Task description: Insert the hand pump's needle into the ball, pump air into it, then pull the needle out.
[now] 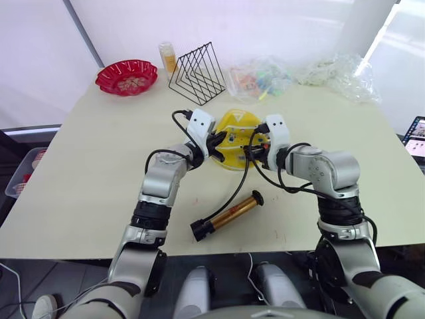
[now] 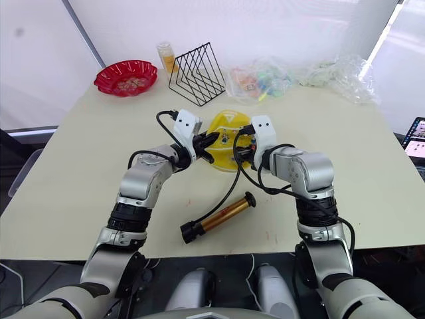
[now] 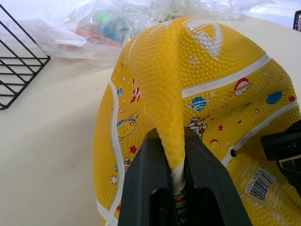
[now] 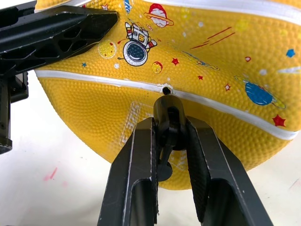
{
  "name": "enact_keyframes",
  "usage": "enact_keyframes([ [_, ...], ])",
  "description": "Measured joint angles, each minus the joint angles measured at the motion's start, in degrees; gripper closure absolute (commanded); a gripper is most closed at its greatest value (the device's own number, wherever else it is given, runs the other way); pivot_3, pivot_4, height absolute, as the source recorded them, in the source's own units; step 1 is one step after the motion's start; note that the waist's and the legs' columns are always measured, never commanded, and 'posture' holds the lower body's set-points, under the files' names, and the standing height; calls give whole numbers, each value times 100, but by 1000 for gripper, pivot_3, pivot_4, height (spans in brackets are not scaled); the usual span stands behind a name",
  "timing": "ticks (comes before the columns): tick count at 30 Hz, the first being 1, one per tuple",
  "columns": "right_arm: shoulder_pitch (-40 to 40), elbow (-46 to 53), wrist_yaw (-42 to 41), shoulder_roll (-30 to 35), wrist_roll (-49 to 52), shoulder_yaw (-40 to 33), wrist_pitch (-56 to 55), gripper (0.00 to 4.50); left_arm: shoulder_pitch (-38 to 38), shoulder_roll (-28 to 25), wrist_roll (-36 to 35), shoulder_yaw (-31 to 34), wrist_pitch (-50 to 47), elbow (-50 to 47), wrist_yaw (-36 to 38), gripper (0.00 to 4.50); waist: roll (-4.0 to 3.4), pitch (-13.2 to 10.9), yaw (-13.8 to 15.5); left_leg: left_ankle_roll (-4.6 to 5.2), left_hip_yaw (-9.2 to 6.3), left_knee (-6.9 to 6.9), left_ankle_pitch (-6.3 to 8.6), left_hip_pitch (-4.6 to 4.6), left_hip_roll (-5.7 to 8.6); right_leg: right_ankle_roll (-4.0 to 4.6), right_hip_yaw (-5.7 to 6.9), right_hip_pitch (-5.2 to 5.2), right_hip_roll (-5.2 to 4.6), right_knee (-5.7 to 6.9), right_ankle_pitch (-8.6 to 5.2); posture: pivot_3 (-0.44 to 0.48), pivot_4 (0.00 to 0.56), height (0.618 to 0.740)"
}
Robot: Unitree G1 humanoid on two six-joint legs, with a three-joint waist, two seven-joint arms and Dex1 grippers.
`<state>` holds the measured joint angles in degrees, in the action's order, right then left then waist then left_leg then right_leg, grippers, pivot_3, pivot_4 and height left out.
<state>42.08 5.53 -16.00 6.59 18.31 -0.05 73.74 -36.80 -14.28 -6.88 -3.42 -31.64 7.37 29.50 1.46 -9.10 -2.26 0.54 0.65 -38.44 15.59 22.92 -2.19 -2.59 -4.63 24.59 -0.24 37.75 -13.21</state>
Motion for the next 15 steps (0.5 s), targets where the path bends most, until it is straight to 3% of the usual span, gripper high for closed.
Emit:
enact_keyframes([
  [15, 385, -101, -766, 1073, -285, 1467, -569, 4172, 8, -19, -1, -28, 68, 7, 41, 4500, 0, 0, -1, 0, 0, 0, 0, 0, 0, 0, 0, 0, 0, -2, 0, 0, 150, 735],
])
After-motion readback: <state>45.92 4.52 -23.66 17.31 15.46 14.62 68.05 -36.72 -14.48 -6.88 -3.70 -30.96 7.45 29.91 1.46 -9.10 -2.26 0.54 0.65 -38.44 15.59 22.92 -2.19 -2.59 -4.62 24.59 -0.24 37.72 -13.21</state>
